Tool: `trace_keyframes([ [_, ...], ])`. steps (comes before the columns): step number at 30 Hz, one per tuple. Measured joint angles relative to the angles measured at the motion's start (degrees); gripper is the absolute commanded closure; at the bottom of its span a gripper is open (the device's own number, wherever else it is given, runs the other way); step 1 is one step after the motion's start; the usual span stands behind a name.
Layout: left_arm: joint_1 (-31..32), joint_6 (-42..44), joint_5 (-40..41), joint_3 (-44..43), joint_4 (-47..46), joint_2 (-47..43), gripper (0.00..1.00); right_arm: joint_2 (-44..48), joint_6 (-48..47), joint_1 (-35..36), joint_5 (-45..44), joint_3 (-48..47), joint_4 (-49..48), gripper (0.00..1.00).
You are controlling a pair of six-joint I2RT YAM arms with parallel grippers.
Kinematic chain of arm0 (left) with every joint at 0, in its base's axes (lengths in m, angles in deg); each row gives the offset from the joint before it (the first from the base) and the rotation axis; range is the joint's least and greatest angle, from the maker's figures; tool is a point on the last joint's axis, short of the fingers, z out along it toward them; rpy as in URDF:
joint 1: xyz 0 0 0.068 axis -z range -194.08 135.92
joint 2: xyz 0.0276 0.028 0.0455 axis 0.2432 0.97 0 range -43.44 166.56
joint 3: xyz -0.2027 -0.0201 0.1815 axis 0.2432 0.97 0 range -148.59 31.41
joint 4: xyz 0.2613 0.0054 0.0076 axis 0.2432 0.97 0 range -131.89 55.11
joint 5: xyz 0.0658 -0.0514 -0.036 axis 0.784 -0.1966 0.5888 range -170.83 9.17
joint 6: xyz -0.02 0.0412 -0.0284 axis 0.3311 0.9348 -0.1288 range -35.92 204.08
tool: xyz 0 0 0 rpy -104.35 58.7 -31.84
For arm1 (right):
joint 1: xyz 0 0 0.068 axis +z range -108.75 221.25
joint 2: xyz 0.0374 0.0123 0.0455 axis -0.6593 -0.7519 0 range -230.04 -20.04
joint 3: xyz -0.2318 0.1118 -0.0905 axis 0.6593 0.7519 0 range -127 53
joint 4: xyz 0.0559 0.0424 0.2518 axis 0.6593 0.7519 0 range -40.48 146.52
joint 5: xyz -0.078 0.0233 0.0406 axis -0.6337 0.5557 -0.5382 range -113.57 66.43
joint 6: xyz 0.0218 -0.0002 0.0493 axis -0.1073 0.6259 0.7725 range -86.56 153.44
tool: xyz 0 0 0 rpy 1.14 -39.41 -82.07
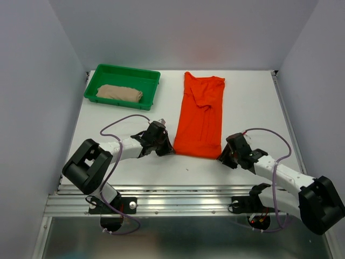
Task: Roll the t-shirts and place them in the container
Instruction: Roll the T-shirt to the center of the board.
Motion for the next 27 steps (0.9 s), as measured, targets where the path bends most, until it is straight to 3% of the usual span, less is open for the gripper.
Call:
trace_keyframes([
  [11, 0.0, 0.13, 0.02, 0.0, 0.09, 0.0, 1.0, -3.43, -2.03, -1.03, 0.61, -0.09, -5.79, 0.73],
  [17, 0.0, 0.24, 0.11, 0.0, 0.2, 0.0, 1.0, -4.42, -2.78, -1.03, 0.83, -0.09, -6.25, 0.98],
  [27, 0.09, 0.48, -0.24, -0.81, 2.38, -0.09, 1.0, -1.81, -3.02, -1.03, 0.94, -0.07, -5.7, 0.99],
])
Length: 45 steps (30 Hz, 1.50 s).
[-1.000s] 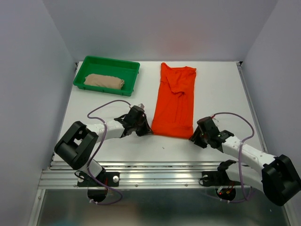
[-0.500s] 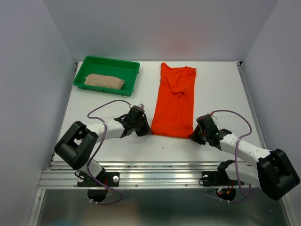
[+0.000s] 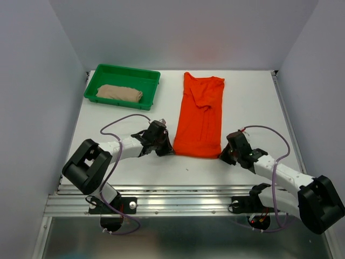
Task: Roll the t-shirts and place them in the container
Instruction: Roll the T-shirt to the center of the board.
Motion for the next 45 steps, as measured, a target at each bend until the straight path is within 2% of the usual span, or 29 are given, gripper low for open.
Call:
trace_keyframes([
  [15, 0.35, 0.79, 1.7, -7.32, 7.8, -1.77, 1.0, 1.9, -0.7, 0.0, -1.53, -2.78, 3.34, 0.99],
  [36, -0.52, 1.79, 1.64, -12.26, 9.55, 0.33, 1.0, -0.9, -6.64, -3.06, -4.7, -9.73, 4.87, 0.99],
  [45, -1.66, 2.84, 1.42, -13.81, 9.4, 5.25, 1.0, -4.63, -8.76, -4.0, -5.62, -12.63, 4.87, 0.99],
])
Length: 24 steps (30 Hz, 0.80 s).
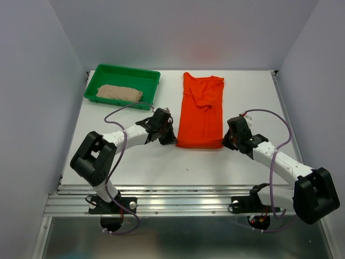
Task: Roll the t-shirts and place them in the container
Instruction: Roll the T-shirt to the center of the board.
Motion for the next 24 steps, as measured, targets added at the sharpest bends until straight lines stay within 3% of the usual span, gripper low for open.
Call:
trace_keyframes([
  [24, -1.44, 3.98, 1.22, -8.44, 1.84, 4.83, 1.0, -6.86, -3.13, -3.56, -1.03, -5.86, -1.01, 0.99],
])
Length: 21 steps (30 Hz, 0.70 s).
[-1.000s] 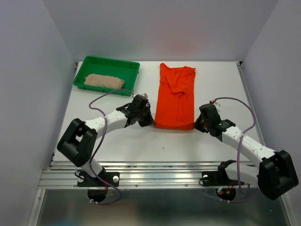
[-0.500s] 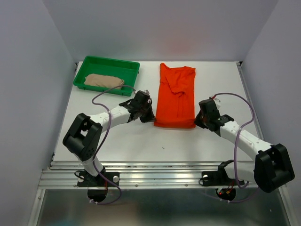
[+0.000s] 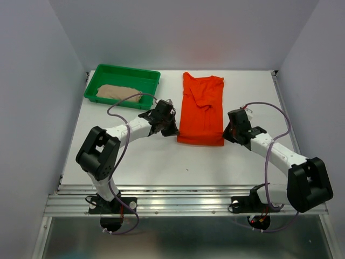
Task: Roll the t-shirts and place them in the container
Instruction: Roll the T-shirt to the center of the board.
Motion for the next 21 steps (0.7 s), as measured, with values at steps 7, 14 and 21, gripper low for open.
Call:
trace_keyframes([
  [7, -0.44, 1.03, 0.59, -3.19, 0.55, 2.54, 1.0, -2.16, -0.33, -0.76, 0.02, -0.57, -1.25, 0.99],
  [14, -0.83, 1.86, 0.79, -5.6, 0.85, 4.96, 1.0, -3.89, -0.59, -1.27, 0.04, -1.27, -1.79, 0.99],
  [21, -1.27, 2.43, 0.76, -5.81, 0.83, 7.26, 1.0, -5.99, -1.2, -1.92, 0.33, -2.58, -2.78, 0.99],
])
